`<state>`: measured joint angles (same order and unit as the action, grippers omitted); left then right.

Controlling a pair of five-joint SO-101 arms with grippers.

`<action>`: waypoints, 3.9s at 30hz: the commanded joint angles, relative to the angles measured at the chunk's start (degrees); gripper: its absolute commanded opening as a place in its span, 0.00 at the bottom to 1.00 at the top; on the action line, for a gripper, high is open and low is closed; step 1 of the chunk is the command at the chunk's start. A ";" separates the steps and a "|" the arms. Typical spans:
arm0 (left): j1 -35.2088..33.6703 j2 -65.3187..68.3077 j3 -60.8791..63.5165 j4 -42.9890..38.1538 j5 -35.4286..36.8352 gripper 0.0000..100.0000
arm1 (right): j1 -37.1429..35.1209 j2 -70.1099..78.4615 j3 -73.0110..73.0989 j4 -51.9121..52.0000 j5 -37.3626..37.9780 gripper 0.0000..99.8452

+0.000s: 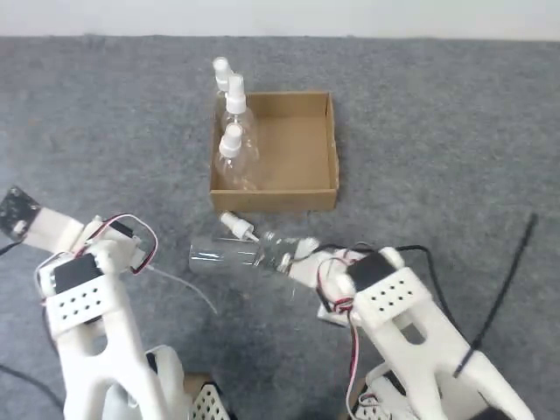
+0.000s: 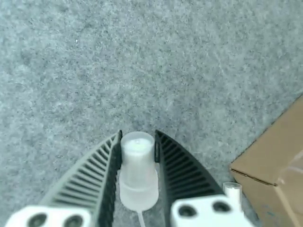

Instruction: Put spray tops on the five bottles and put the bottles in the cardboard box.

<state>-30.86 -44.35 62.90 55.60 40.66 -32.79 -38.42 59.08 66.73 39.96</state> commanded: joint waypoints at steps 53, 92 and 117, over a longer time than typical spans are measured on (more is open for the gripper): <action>-0.26 -2.02 -0.57 -1.49 -0.62 0.01 | 36.18 -0.04 -19.52 -7.78 -64.18 0.01; -0.26 -1.67 -0.57 -1.49 -0.70 0.01 | 33.10 26.15 -19.69 -24.04 -101.71 0.01; -0.26 -1.67 -0.48 -1.49 -0.70 0.01 | 29.32 24.22 -20.40 -19.74 -101.45 0.12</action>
<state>-30.86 -44.35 62.90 55.60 40.66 -2.81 -11.34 43.69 45.36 -61.32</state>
